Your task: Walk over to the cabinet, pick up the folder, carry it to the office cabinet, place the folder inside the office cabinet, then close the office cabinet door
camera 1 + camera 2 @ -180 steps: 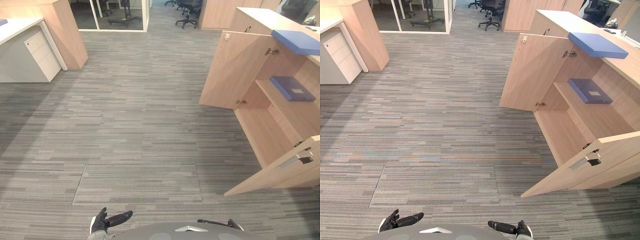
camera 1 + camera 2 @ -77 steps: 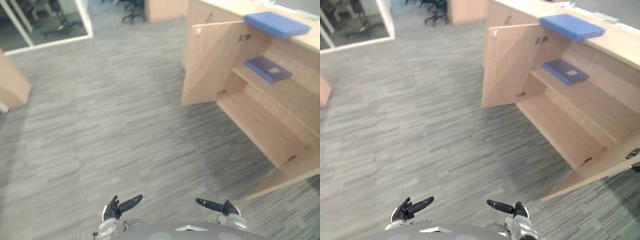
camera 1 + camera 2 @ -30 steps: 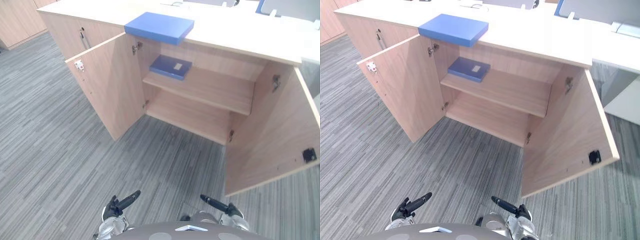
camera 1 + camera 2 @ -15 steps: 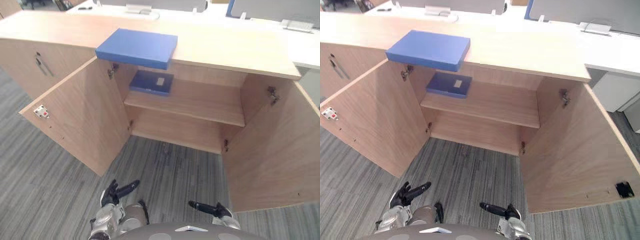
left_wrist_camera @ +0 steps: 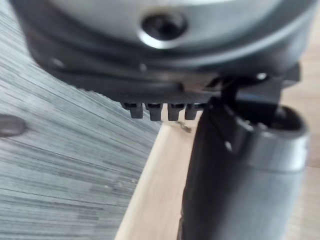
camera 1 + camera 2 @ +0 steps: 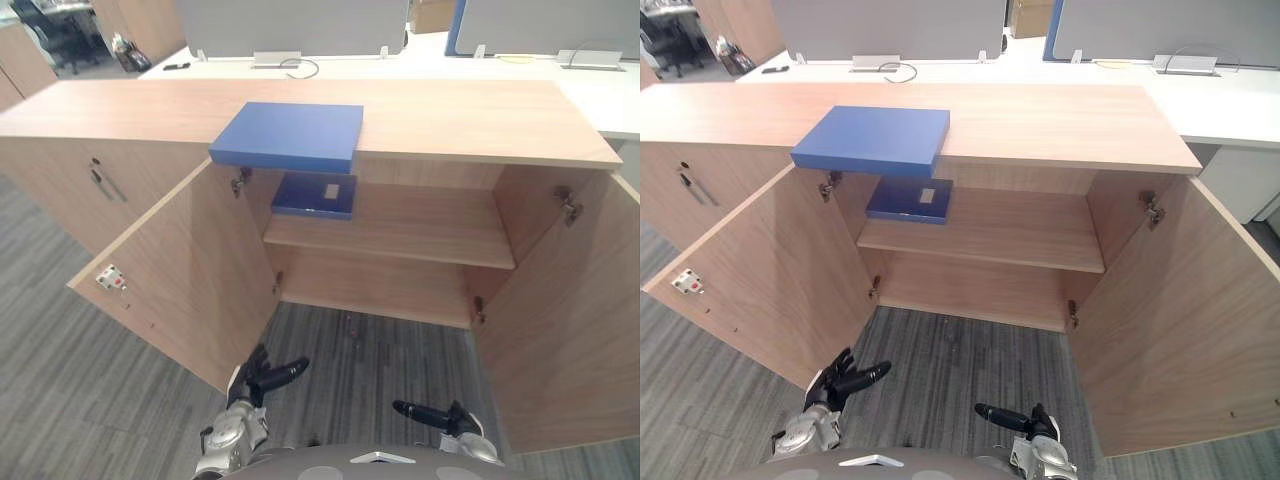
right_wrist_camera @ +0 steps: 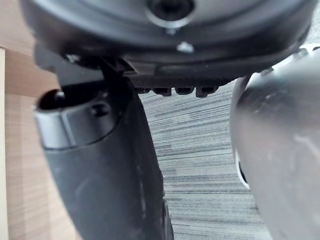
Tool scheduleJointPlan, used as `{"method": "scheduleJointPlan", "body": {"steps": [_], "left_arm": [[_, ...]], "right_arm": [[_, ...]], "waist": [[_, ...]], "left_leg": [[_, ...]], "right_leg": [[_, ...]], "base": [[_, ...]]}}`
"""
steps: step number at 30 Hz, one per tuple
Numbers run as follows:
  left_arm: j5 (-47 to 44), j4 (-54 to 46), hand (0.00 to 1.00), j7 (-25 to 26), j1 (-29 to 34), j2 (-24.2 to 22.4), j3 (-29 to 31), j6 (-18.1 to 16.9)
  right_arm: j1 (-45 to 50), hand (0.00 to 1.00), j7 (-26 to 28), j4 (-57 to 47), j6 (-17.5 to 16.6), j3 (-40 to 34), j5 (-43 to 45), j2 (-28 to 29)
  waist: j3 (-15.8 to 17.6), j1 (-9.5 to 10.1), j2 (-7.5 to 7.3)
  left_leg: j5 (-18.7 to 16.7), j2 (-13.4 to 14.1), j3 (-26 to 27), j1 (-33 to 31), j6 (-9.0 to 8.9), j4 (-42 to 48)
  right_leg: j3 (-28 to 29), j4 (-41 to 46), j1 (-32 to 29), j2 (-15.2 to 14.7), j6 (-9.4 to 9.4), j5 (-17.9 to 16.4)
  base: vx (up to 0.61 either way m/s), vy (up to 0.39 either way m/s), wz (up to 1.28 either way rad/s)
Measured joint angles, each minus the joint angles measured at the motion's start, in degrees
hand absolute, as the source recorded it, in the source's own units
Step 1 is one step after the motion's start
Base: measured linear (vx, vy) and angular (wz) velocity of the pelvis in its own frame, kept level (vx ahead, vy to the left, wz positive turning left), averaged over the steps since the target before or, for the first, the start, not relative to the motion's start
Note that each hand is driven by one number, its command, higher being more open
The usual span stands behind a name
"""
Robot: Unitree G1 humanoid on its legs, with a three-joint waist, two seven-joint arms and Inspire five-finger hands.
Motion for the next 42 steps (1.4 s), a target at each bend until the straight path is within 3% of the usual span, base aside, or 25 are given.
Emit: {"method": "scheduleJointPlan", "body": {"steps": [1, 3, 4, 5, 9, 11, 14, 18, 23, 27, 31, 34, 37, 42], "left_arm": [[-1.0, -1.4, 1.00, 0.0, 0.0, 0.0, -0.4, 0.2], [-5.0, -8.9, 1.00, -0.4, 0.1, 0.0, -2.5, 1.2], [-6.6, -14.0, 1.00, -0.8, 1.1, 0.6, -4.0, 1.1], [-7.1, -18.5, 1.00, -1.7, 2.1, 1.0, -4.8, 0.9], [-7.2, -26.4, 1.00, -2.4, 7.2, -1.7, -7.6, 1.8], [-7.4, -29.1, 1.00, -3.5, 8.8, -1.5, -7.6, 2.0], [-9.6, -30.1, 1.00, -3.9, 9.0, -1.1, -7.6, 2.3], [-11.9, -32.4, 1.00, -3.0, 9.6, -0.1, -8.7, 3.7], [-11.6, -41.1, 1.00, 0.5, 12.5, 0.7, -8.2, 4.0], [-7.2, -48.9, 1.00, 3.4, 13.7, 0.9, -4.1, 3.9], [6.1, -52.4, 1.00, 9.9, 13.7, 0.8, 0.8, 2.7], [22.4, -54.9, 1.00, 16.3, 13.7, 1.0, 3.8, 2.0], [33.1, -57.1, 1.00, 19.3, 12.9, 2.0, 5.8, 1.8], [45.3, -57.0, 1.00, 20.0, 7.9, 5.9, 6.4, 1.8]], "right_arm": [[-0.1, 1.00, 0.0, 0.0, 0.0, 0.3, -0.2, 0.0], [-0.5, 1.00, 0.1, -0.1, 0.2, 1.3, 0.0, 0.1], [-0.7, 1.00, 0.1, 0.1, 0.5, 2.3, -0.1, 0.5], [-0.6, 1.00, 0.1, 0.7, 0.9, 3.3, -0.1, 1.3], [-0.8, 1.00, 0.3, 1.9, 1.5, 5.9, -0.3, -0.6], [-0.8, 1.00, 0.1, 2.0, 1.5, 7.6, -0.4, -0.7], [-0.6, 1.00, 0.1, 2.6, 1.6, 9.0, -0.4, 0.4], [0.6, 1.00, 0.1, 2.7, 1.6, 10.0, -0.5, 1.6], [0.9, 1.00, 0.2, 2.9, 1.7, 10.0, -0.4, 1.6], [1.2, 1.00, 0.2, 3.7, 1.6, 9.8, -0.4, 1.6], [1.4, 1.00, 0.2, 3.7, 1.2, 9.8, -0.3, 1.6], [1.4, 1.00, 0.2, 3.7, 0.9, 9.8, -0.3, 1.7], [1.4, 1.00, 0.2, 3.6, 0.6, 9.8, -0.3, 1.5], [1.4, 1.00, 0.3, 3.6, 0.6, 9.7, -0.4, 1.4]], "waist": [[0.1, -0.05, 0.21], [0.8, -0.57, 1.33], [0.7, -0.10, 0.45], [0.6, 0.07, -1.32], [-1.9, 1.39, 2.88], [-2.1, 1.42, 2.67], [-3.4, 1.72, 0.62], [-4.4, 2.58, -1.64], [-4.6, 3.15, -1.47], [-4.6, 4.71, -1.55], [-4.6, 4.59, -1.56], [-4.6, 4.65, -1.52], [-4.8, 4.54, -1.21], [-4.9, 4.33, -0.98]], "left_leg": [[0.1, 0.5, -0.3, 0.1, 0.11, 0.0], [0.1, 3.3, -2.5, 0.0, 0.17, 1.4], [-0.1, 2.5, -3.6, -0.1, -0.33, 1.7], [-0.5, 1.2, -4.5, 0.6, -1.25, 1.3], [-0.5, 4.6, -4.6, 0.1, -3.20, 0.2], [-0.4, 5.9, -4.8, 0.3, -4.18, -0.6], [0.6, 7.2, -6.0, 0.1, -5.60, -2.8], [0.7, 7.4, -7.3, 0.3, -5.78, -3.5], [0.5, 6.4, -7.9, 0.3, -5.58, -3.4], [0.5, 5.8, -8.0, 0.3, -5.31, -3.3], [0.8, 5.7, -8.0, 0.3, -4.80, -3.3], [1.2, 5.7, -8.0, 0.4, -4.49, -3.5], [2.0, 5.8, -7.5, 1.1, -4.55, -5.0], [2.1, 6.1, -6.4, 1.1, -4.65, -5.1]], "right_leg": [[-0.1, -0.8, -0.5, 1.1, 0.70, -1.8], [2.1, -10.2, -1.0, 8.1, 0.90, -4.4], [4.1, -17.9, -0.9, 9.9, 1.83, -1.5], [3.8, -20.7, -0.4, 9.0, 2.39, 0.1], [2.3, -29.7, 2.8, 13.9, 1.44, 3.4], [1.6, -33.0, 4.3, 15.9, 0.92, 4.6], [0.0, -36.8, 5.8, 18.5, 0.05, 5.8], [-1.4, -39.0, 7.4, 19.2, -0.06, 5.9], [-2.5, -39.9, 8.6, 18.1, 0.06, 6.1], [-2.6, -39.9, 8.7, 17.5, 0.14, 6.5], [-2.4, -39.9, 8.7, 17.4, 0.12, 7.1], [-2.0, -40.0, 8.7, 17.4, 0.14, 7.5], [-1.1, -40.4, 8.3, 17.9, 0.04, 8.0], [0.0, -41.9, 8.0, 18.6, 0.05, 8.9]], "base": [[0.17, -0.085, 0.08], [0.12, -0.146, 0.36], [0.06, -0.154, 0.47], [0.07, -0.191, 0.30], [0.09, -0.140, 0.01], [0.07, -0.146, 0.00], [0.11, -0.143, 0.12], [0.08, -0.057, 0.18], [0.05, 0.016, 0.14], [-0.02, 0.033, 0.03], [-0.07, 0.018, -0.01], [-0.09, 0.006, -0.02], [-0.08, 0.001, -0.11], [-0.05, -0.004, -0.13]]}}
